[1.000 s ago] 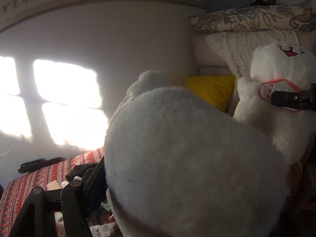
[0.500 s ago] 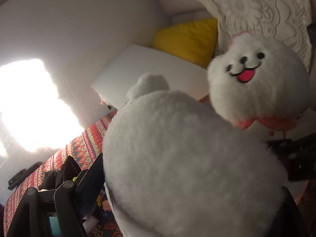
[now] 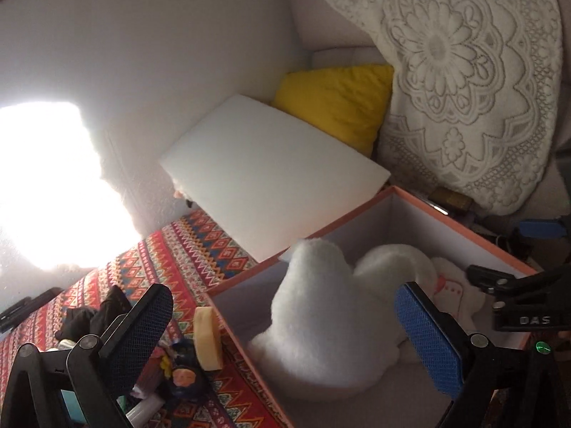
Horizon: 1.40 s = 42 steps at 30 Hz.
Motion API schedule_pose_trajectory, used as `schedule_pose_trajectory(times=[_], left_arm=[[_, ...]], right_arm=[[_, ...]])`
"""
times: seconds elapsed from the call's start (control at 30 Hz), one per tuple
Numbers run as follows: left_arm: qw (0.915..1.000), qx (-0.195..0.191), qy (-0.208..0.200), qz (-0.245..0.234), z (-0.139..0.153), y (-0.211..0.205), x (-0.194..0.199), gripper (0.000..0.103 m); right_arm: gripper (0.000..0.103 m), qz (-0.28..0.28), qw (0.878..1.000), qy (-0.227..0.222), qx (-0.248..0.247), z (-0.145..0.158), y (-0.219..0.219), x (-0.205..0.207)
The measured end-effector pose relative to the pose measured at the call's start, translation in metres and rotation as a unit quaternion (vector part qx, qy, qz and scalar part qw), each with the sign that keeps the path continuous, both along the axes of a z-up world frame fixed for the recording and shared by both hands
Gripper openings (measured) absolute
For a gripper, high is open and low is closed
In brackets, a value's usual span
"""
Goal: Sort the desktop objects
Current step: 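Carry both plushes into the orange box and open both tools, then withdraw both tools from the box back over the bed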
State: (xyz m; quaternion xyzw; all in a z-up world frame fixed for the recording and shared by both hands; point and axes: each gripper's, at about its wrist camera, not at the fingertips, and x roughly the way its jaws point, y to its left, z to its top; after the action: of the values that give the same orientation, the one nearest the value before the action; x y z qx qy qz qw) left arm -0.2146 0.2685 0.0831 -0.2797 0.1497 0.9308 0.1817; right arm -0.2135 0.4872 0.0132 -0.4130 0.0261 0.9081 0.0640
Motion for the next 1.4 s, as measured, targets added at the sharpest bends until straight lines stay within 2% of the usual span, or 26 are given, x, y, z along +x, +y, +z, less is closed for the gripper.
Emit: schedule_pose_trajectory(times=[0.2,0.33,0.43,0.57,0.73,0.87,1.07,1.17,1.3,1.4], left_arm=[[0.9974,0.014,-0.014,0.069,-0.010,-0.068,0.006,0.103],[0.9903,0.042,-0.054,0.121,-0.042,-0.131,0.018,0.103],[0.9845,0.048,-0.076,0.151,-0.074,-0.174,0.039,0.103],[0.9764,0.050,-0.104,0.182,-0.114,-0.225,0.066,0.103],[0.9621,0.059,-0.136,0.229,-0.144,-0.292,0.080,0.103],[0.9524,0.058,-0.139,0.265,-0.160,-0.335,0.088,0.103],[0.9392,0.073,-0.133,0.308,-0.173,-0.392,0.087,0.103],[0.9381,0.096,-0.123,0.309,-0.173,-0.411,0.074,0.103],[0.9446,0.115,-0.110,0.287,-0.172,-0.417,0.043,0.103],[0.9476,0.114,-0.115,0.276,-0.175,-0.412,0.012,0.102]], right_arm=[[0.095,0.003,0.999,0.023,-0.039,0.008,-0.007,0.018],[0.095,0.003,0.998,0.028,-0.058,0.012,-0.016,0.027],[0.095,0.019,0.996,0.035,-0.083,0.013,-0.032,0.037],[0.095,0.058,0.992,0.043,-0.107,0.016,-0.080,0.054],[0.097,0.126,0.982,0.045,-0.135,0.016,-0.158,0.070],[0.097,0.179,0.974,0.023,-0.139,0.007,-0.226,0.074],[0.097,0.224,0.963,-0.019,-0.150,-0.020,-0.308,0.062],[0.097,0.231,0.960,-0.031,-0.155,-0.030,-0.336,0.056],[0.097,0.231,0.959,-0.043,-0.161,-0.043,-0.358,0.047],[0.097,0.221,0.962,-0.053,-0.154,-0.052,-0.361,0.036]])
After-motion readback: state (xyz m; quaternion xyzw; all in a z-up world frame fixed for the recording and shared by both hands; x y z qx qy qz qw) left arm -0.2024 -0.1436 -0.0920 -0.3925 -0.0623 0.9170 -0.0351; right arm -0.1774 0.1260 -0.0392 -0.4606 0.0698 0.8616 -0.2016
